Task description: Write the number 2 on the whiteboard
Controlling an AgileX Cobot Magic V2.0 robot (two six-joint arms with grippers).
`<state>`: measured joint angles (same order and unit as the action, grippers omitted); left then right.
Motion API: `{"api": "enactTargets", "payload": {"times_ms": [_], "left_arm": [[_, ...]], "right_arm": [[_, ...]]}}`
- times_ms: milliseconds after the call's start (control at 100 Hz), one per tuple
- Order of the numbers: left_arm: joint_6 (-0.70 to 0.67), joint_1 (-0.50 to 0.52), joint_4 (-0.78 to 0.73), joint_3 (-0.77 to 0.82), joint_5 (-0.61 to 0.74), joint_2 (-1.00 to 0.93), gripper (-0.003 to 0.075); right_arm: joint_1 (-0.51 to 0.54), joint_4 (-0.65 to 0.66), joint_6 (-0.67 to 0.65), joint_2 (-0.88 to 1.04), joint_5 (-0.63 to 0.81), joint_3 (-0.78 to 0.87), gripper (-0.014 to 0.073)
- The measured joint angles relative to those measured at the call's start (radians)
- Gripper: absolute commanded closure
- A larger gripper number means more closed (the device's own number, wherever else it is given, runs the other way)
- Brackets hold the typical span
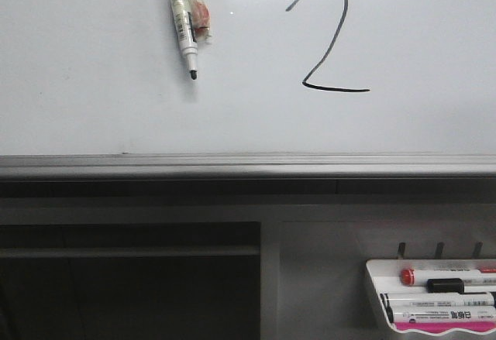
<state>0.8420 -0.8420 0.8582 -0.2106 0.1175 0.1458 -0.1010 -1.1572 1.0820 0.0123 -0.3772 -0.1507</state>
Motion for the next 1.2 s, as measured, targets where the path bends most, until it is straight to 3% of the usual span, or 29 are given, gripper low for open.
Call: {"api": "enactTargets", "payload": {"times_ms": [900, 970, 1050, 1200], "left_arm": [[-0.002, 0.000, 0.003, 0.007, 0.008, -0.004, 0.0740], [-0.060, 0.028, -0.085, 0.014, -0.002, -0.004, 0.0740], [-0.219, 0.107, -0.230, 0.027, -0.014, 0.002, 0.0740], [-0.518, 0.347, -0.497, 0.059, -0.057, 0.009, 0.0740]], "right_arm": [[0.000, -0.004, 0.000, 0.000, 0.008, 0.000, 0.0660], [0.000, -0.004, 0.000, 0.000, 0.008, 0.000, 0.0660], [0.000, -0.004, 0.000, 0.000, 0.012, 0.000, 0.0660], [0.000, -0.004, 0.000, 0.000, 0.014, 0.000, 0.0660]]}}
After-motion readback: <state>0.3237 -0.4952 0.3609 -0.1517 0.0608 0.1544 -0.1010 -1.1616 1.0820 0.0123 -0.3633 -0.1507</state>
